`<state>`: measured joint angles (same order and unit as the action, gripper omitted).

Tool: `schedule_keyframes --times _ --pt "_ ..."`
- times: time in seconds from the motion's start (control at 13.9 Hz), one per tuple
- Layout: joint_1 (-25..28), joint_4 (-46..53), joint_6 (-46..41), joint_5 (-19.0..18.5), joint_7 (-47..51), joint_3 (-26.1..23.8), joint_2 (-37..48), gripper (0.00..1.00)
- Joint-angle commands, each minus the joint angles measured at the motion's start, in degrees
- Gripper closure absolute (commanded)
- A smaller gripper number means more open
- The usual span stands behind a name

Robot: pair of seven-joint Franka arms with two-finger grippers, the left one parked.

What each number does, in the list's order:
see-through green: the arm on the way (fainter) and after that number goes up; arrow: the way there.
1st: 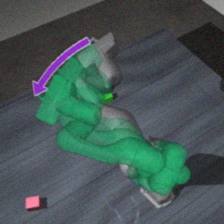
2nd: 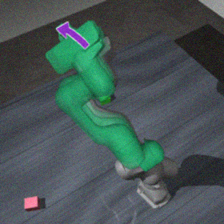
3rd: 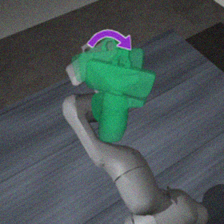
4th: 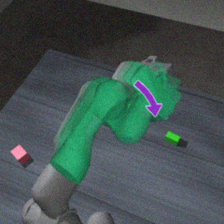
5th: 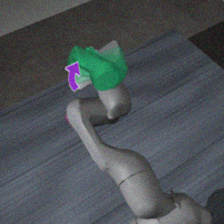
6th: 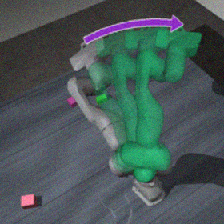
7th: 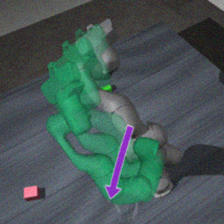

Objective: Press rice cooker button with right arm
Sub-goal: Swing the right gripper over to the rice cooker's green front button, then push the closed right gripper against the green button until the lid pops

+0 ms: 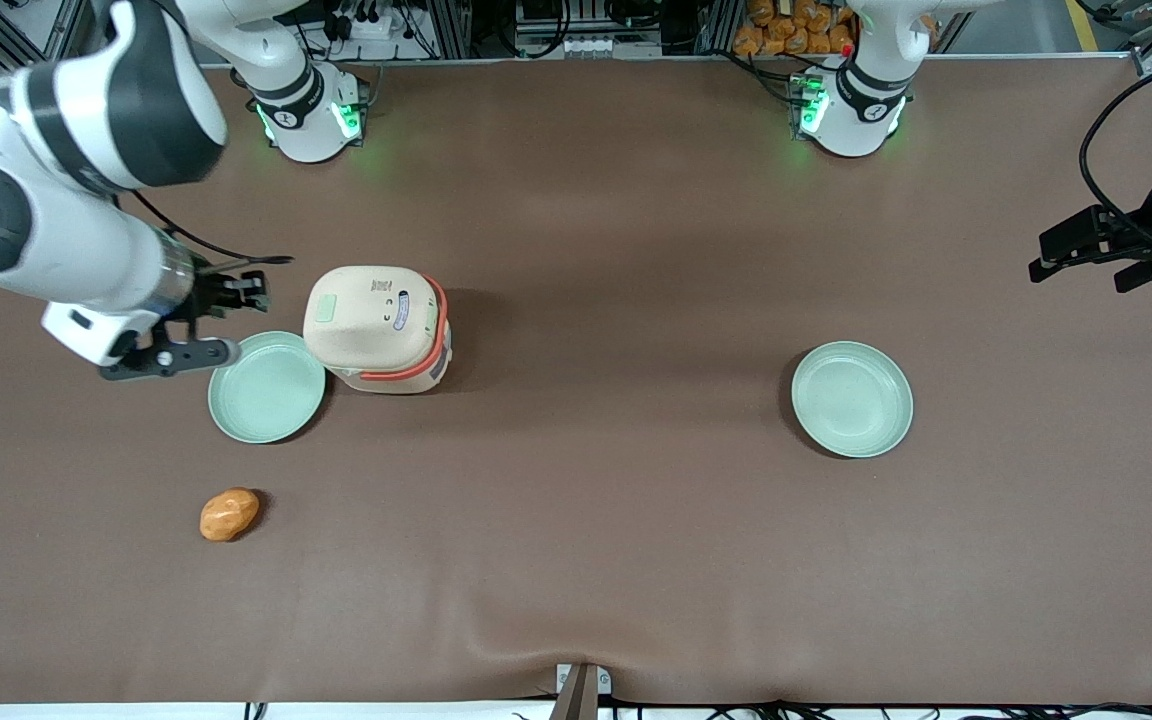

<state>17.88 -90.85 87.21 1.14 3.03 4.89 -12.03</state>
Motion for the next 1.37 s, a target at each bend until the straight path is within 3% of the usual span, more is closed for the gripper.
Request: schedule_keyframes --times 0.0,0.29,0.58,0.86,1.3 --pt "1.19 -4.15 1.56 0.00 1.19 0.21 0.26 0.92" --pt "1.19 -8.72 1.12 0.00 1.19 -0.14 0.08 1.00" --pt "1.80 -9.78 1.03 0.17 1.19 -0.23 -1.50 1.00" --pt "1.98 -11.02 1.47 3.86 1.19 -0.14 -2.82 1.00" --pt "2.33 -11.19 1.56 4.04 1.19 -0.23 -5.19 1.00"
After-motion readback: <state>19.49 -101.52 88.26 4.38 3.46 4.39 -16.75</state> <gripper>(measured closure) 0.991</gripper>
